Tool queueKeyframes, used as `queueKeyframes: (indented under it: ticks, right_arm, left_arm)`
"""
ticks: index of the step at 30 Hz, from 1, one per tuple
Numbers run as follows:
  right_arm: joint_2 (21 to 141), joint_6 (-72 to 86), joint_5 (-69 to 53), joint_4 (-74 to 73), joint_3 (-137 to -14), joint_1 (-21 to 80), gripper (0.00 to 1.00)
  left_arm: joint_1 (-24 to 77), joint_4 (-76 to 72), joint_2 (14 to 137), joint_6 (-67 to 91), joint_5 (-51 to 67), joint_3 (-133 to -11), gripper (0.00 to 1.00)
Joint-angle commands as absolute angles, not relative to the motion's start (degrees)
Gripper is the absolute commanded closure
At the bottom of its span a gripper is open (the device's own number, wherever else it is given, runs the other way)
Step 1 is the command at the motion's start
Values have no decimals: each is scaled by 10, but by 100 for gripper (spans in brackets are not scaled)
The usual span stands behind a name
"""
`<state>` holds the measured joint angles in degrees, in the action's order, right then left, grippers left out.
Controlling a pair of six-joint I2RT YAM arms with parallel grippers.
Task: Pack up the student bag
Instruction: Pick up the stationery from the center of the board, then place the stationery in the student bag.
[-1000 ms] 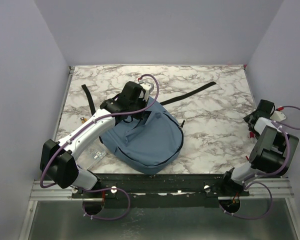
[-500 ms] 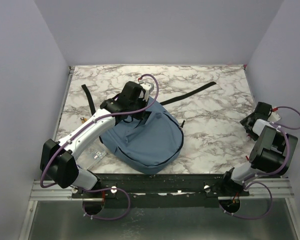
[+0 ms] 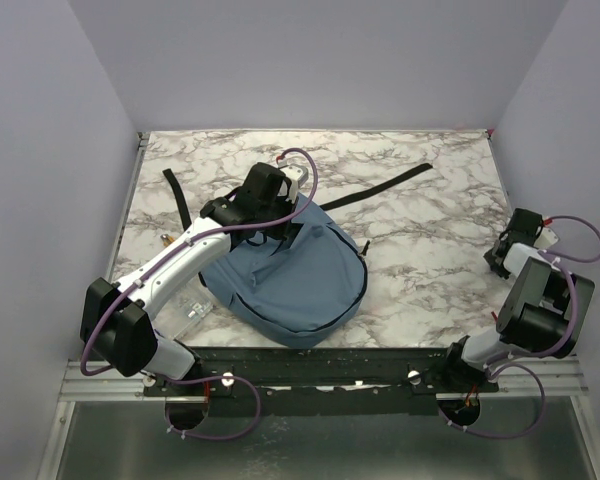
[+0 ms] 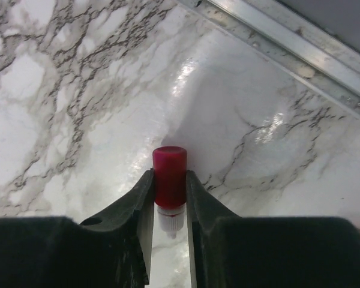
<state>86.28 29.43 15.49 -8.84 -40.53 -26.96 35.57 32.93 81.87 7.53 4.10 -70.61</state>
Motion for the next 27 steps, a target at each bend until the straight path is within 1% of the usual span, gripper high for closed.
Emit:
queueKeyframes:
  ticks: [1,4,8,10,12,14,16,19,21,24,27]
  right_arm:
    - [827,262,89,-59,-393,-264,81]
    - [777,253,48,-36,-376,-244,90]
    - [731,271,-60,-25,-377,-175,92]
    - [716,314,-134,-9,-374,-132,92]
    - [708,375,-217,44,-356,-81,92]
    - [702,451,-261,116,-332,-13,92]
    - [702,515,-275,189,-319,66,92]
    - [725,580,-283,280,-328,166,92]
    - [762,617,-300,335,-344,214,92]
    - [820,673,-318,439,-355,279,92]
    - [884,732,-315,544,-354,316,93]
  left_arm:
    - [356,331,805,78,59,-715,100]
    - [356,331,798,76,61,-715,100]
    - [355,331,795,76,63,-716,100]
    - [354,331,793,75,62,-717,100]
    - [353,332,793,74,60,-718,100]
    - [352,332,792,71,53,-717,100]
    - [350,333,791,68,46,-716,100]
    - [347,333,790,66,40,-716,100]
    - [346,332,791,64,37,-715,100]
    - [343,332,793,66,40,-717,100]
    - [340,333,794,68,43,-717,100]
